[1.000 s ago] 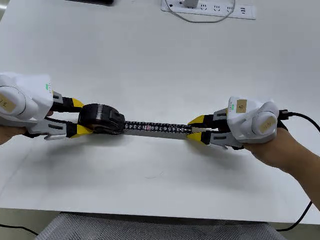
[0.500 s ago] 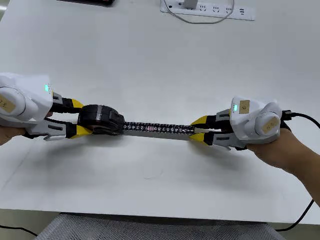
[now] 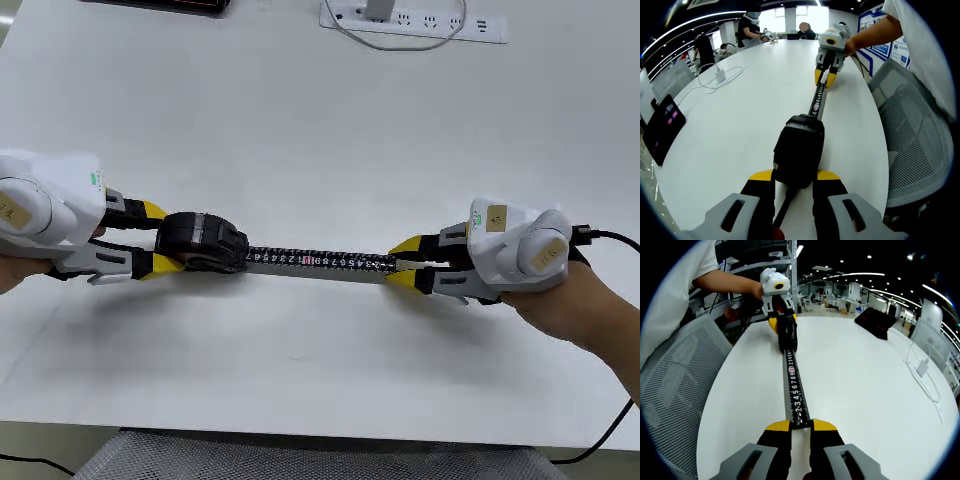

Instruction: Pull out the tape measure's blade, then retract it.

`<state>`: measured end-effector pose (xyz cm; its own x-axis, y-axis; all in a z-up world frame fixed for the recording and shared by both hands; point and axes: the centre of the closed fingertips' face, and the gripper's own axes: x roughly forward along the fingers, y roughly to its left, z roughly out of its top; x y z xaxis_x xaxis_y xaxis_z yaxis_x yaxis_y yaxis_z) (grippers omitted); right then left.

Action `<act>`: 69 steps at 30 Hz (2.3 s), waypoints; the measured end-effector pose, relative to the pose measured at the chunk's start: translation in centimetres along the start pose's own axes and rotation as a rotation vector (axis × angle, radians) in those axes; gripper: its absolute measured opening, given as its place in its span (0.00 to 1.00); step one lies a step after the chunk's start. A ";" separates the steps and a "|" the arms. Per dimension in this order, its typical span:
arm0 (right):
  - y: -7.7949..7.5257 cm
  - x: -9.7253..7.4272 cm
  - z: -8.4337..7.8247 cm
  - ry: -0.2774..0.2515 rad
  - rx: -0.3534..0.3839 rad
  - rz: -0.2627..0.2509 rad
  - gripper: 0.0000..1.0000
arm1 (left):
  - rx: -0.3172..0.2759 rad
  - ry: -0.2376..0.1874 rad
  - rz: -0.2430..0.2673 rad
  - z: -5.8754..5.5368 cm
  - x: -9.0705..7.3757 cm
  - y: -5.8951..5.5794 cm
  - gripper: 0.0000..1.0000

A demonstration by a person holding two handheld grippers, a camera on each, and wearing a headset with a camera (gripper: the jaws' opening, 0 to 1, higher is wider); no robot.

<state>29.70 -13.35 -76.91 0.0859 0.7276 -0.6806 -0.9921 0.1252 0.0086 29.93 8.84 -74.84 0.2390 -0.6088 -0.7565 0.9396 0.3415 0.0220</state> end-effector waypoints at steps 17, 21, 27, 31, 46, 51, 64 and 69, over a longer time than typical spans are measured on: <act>0.0 -0.6 -0.6 0.016 -0.008 -0.010 0.09 | 0.000 0.001 0.003 0.0 -0.1 0.0 0.22; 0.0 -0.7 -0.6 0.019 -0.007 -0.009 0.09 | 0.000 0.001 0.003 0.0 -0.1 0.0 0.22; -0.1 -1.0 -0.9 0.023 -0.011 -0.014 0.09 | 0.002 -0.001 0.003 0.0 -0.1 0.0 0.22; 0.0 -1.3 -1.2 0.028 -0.007 -0.016 0.09 | 0.002 -0.001 0.003 0.1 -0.1 0.0 0.22; -0.1 -1.7 -1.6 0.040 -0.004 -0.017 0.09 | 0.000 0.000 0.002 0.0 -0.1 0.0 0.22; -0.4 -1.9 -1.9 0.045 -0.006 -0.019 0.09 | -0.001 -0.001 0.002 0.0 -0.1 0.0 0.22; -0.7 -2.4 -2.5 0.056 -0.009 -0.018 0.09 | -0.003 -0.001 0.002 0.0 0.0 0.0 0.22; -0.5 -2.7 -2.7 0.059 -0.007 -0.017 0.09 | -0.003 0.000 0.004 0.0 0.0 0.0 0.22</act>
<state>29.74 -17.22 -77.07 0.0971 0.6840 -0.7230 -0.9912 0.1320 -0.0082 29.93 8.86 -74.80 0.2426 -0.6076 -0.7563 0.9379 0.3462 0.0227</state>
